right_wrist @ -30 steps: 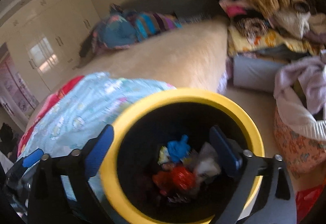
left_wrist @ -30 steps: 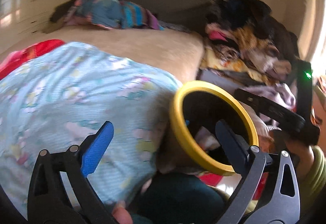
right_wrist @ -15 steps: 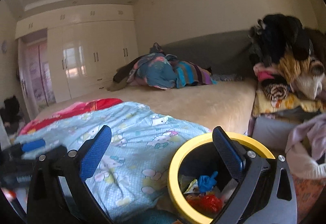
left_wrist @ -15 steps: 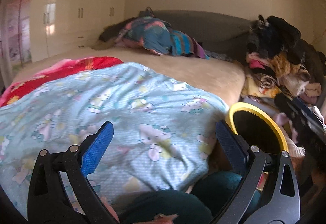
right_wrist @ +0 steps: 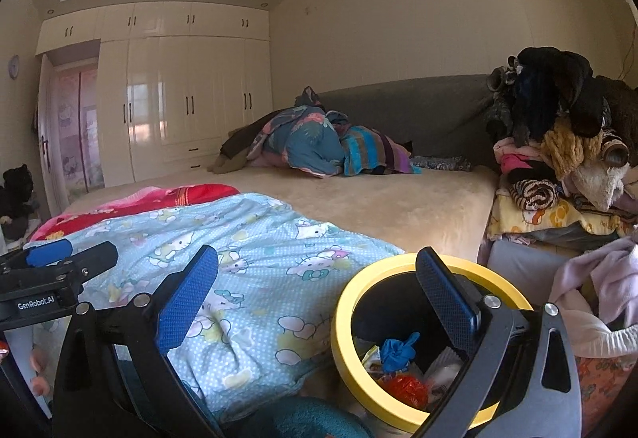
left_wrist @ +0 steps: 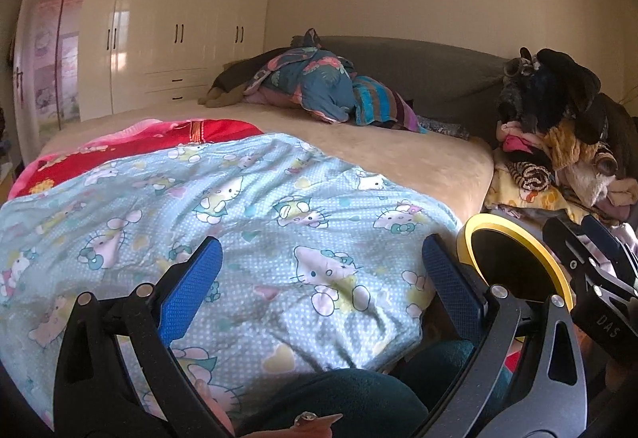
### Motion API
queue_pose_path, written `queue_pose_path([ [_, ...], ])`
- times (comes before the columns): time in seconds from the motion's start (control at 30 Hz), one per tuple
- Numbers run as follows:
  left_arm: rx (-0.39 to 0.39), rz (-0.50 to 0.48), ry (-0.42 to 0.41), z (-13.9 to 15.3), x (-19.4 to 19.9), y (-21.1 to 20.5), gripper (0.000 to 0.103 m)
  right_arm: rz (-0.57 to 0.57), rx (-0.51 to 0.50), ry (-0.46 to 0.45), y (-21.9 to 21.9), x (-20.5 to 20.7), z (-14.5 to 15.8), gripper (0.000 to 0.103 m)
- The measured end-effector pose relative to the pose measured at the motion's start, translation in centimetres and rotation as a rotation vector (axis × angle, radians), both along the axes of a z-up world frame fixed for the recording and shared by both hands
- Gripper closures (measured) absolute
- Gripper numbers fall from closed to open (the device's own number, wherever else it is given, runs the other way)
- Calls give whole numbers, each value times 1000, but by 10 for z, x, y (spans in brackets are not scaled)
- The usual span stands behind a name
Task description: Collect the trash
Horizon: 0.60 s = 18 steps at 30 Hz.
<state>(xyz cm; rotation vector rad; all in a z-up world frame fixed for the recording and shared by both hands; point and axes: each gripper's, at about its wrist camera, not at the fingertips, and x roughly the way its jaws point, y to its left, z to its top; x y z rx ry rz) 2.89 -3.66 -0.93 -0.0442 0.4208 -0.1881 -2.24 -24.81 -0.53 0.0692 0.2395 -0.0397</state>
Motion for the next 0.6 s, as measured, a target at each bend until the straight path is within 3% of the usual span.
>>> queue_pose_path([
  [0.6, 3, -3, -7, 0, -1, -2, 11, -12, 11, 16, 1, 3, -3, 6],
])
